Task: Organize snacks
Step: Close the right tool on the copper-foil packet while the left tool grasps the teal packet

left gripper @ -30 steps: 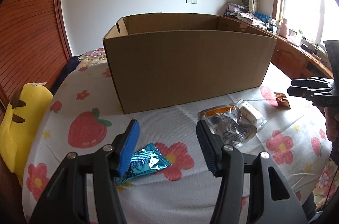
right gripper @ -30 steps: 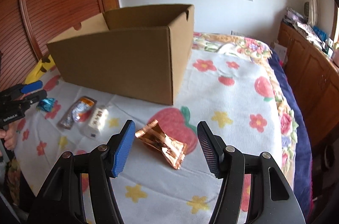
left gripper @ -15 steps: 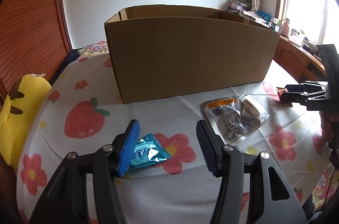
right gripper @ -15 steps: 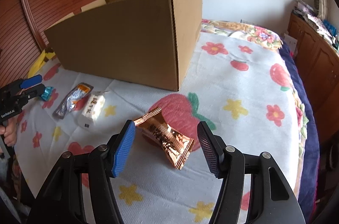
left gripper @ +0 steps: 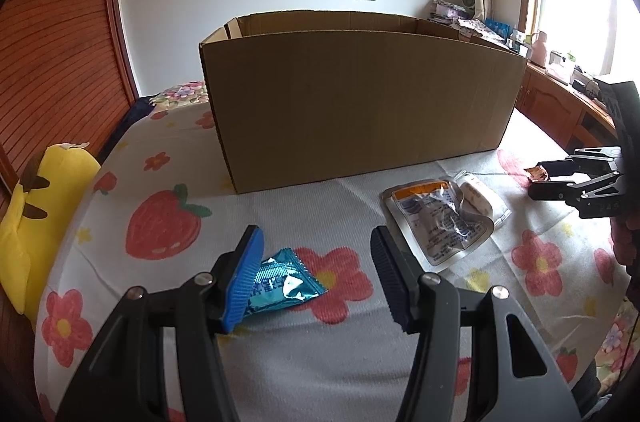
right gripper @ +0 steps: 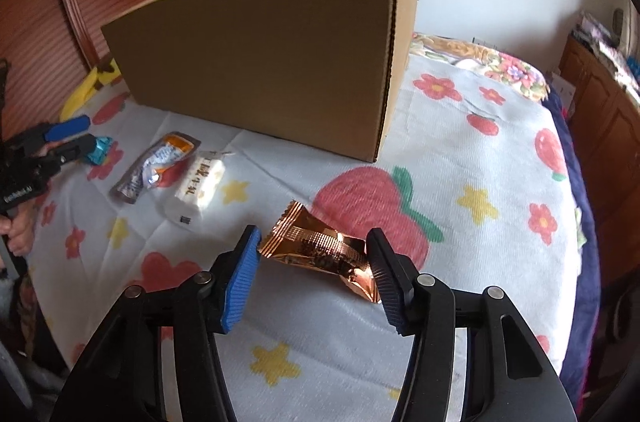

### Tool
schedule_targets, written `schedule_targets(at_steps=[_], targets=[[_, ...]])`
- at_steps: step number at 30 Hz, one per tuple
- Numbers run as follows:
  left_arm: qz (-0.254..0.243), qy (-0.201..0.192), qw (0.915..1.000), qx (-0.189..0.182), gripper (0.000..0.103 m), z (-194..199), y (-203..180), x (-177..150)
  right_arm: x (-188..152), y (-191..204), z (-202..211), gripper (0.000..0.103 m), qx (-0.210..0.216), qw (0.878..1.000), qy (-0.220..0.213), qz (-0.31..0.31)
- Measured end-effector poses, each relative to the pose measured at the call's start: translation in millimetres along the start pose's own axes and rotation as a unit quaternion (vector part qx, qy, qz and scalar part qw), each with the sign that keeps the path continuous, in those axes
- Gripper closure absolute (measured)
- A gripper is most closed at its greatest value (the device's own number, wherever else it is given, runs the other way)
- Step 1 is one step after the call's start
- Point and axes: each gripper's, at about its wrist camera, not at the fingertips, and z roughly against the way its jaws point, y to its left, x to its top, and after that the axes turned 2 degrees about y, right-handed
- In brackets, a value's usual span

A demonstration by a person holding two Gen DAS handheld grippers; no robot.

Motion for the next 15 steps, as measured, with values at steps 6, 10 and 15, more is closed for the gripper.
schedule_targets(at_steps=[6,10,15], targets=[[0.002,0.000,1.0000,0.000,0.047,-0.9,1.7,0.8,-2.8,-1.8,-0.2,0.046,0.003,1.000,0.005,0.004],[0.003,-0.001,1.0000,0.000,0.047,-0.8,1.3,1.0,-5.9,-0.5,-0.9,0.044,0.001,1.000,0.009,0.016],[0.006,0.000,1.0000,0.000,0.047,-1.4,1.8,1.3,-9.4,0.8,-2.6,0.043,-0.009,1.000,0.009,0.025]])
